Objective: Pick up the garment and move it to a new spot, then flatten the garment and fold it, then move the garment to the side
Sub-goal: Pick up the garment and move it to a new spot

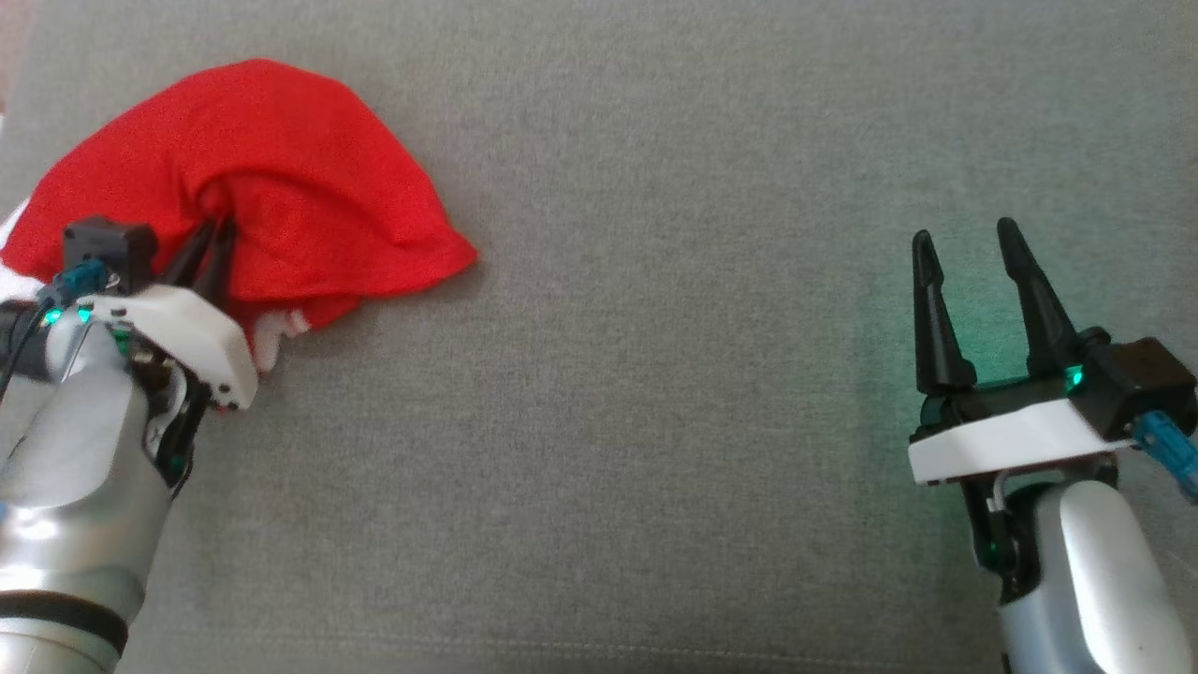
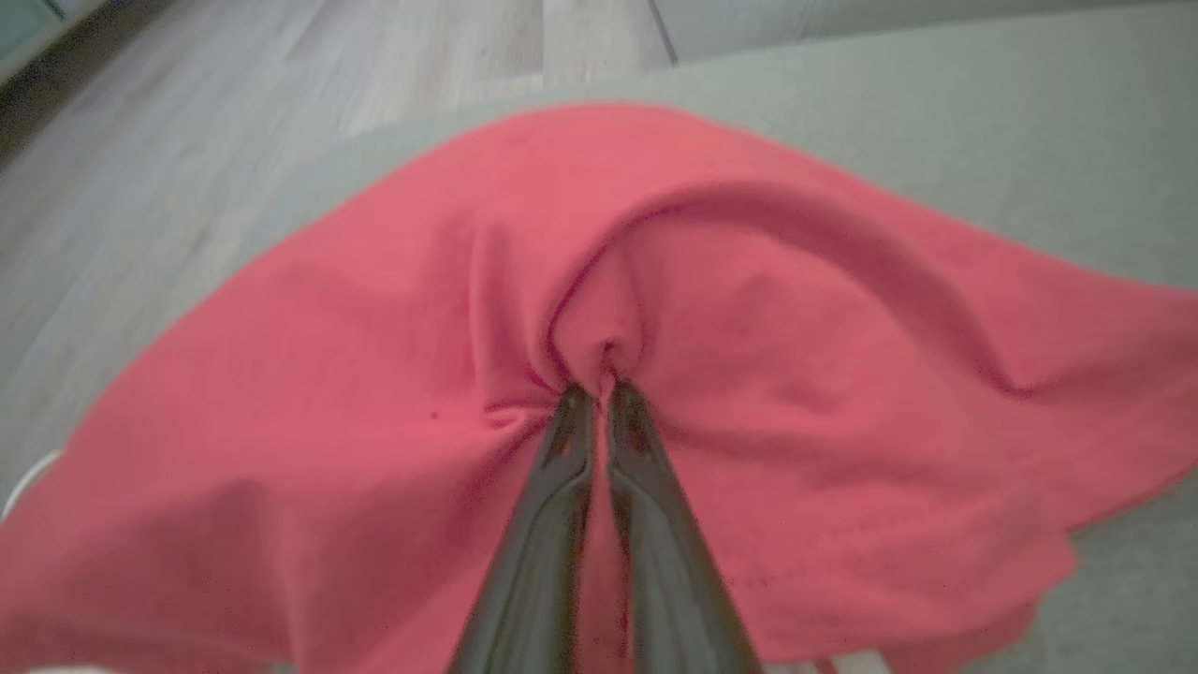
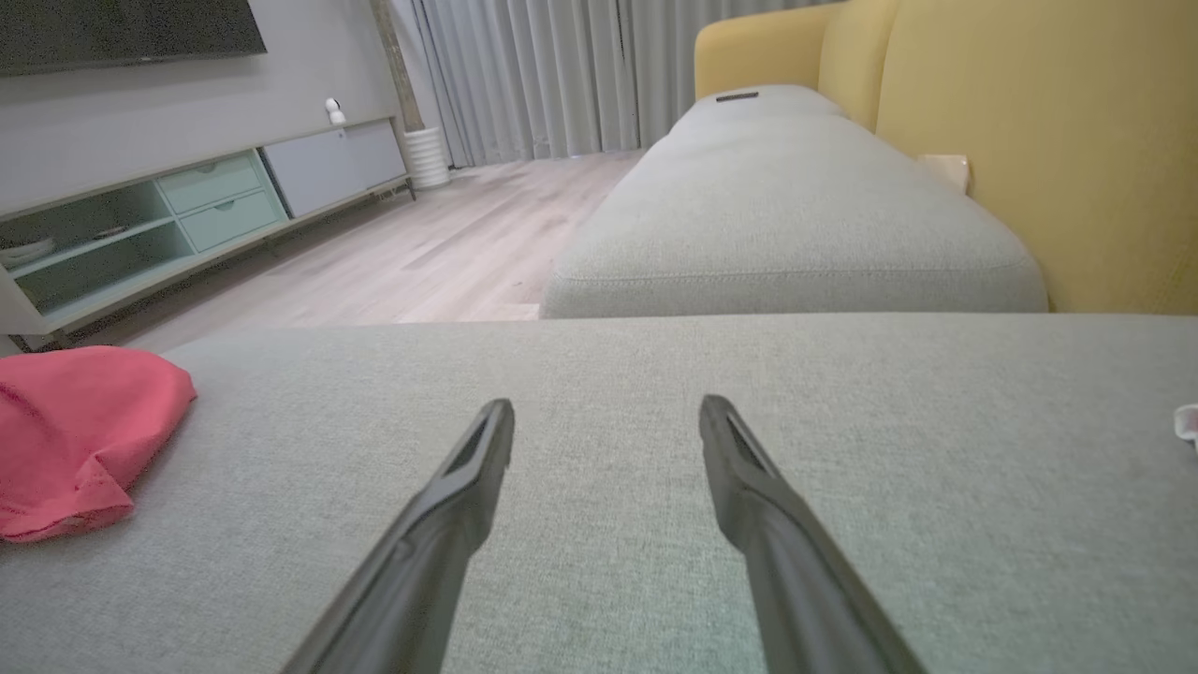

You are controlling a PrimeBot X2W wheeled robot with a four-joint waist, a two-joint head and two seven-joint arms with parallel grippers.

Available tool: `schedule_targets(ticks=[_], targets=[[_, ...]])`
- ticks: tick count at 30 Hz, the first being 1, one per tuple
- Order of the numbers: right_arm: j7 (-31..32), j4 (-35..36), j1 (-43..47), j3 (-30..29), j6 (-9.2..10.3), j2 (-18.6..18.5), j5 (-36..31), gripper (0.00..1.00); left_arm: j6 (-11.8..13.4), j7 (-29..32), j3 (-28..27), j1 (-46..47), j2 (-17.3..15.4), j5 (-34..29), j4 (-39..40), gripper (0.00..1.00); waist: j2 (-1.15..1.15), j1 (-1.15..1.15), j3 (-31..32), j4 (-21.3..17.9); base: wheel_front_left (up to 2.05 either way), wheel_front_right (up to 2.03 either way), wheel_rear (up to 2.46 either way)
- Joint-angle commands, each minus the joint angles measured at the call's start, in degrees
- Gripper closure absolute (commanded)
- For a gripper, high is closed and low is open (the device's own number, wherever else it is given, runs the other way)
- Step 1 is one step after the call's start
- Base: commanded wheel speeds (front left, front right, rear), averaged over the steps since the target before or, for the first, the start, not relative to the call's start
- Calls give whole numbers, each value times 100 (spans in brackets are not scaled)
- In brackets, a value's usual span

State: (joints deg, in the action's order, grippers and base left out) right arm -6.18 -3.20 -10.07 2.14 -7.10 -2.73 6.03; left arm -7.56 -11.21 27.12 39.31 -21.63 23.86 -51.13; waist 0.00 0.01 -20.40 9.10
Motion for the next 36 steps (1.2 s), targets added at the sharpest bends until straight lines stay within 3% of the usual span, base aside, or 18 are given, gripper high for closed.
schedule_targets(ticks=[1,5,12,20,28,36], targets=[[-88,138,-119,171,-39,-15,41,0,9,-126,-170,293,-339,2,195,100,0,-1,121,-42,0,0,0],[-187,-32,-82,225,-39,-15,159,0,41,-342,-161,340,-341,-104,692,100,0,-1,402,-123,0,0,0],[-368,-339,-2,270,-39,-15,390,0,202,-376,-146,14,-171,-450,2611,100,0,-1,939,-411,0,0,0],[-455,-495,79,250,-39,-15,506,0,236,-144,312,-274,251,-526,3727,100,0,-1,1225,-759,0,0,0],[-522,-510,20,304,-39,-15,610,0,466,152,777,-261,954,-591,3873,100,0,-1,1138,-1275,0,0,0],[-632,-632,-120,336,-39,-15,719,0,620,112,1262,279,1700,-766,3150,100,0,-1,919,-1825,0,0,0]])
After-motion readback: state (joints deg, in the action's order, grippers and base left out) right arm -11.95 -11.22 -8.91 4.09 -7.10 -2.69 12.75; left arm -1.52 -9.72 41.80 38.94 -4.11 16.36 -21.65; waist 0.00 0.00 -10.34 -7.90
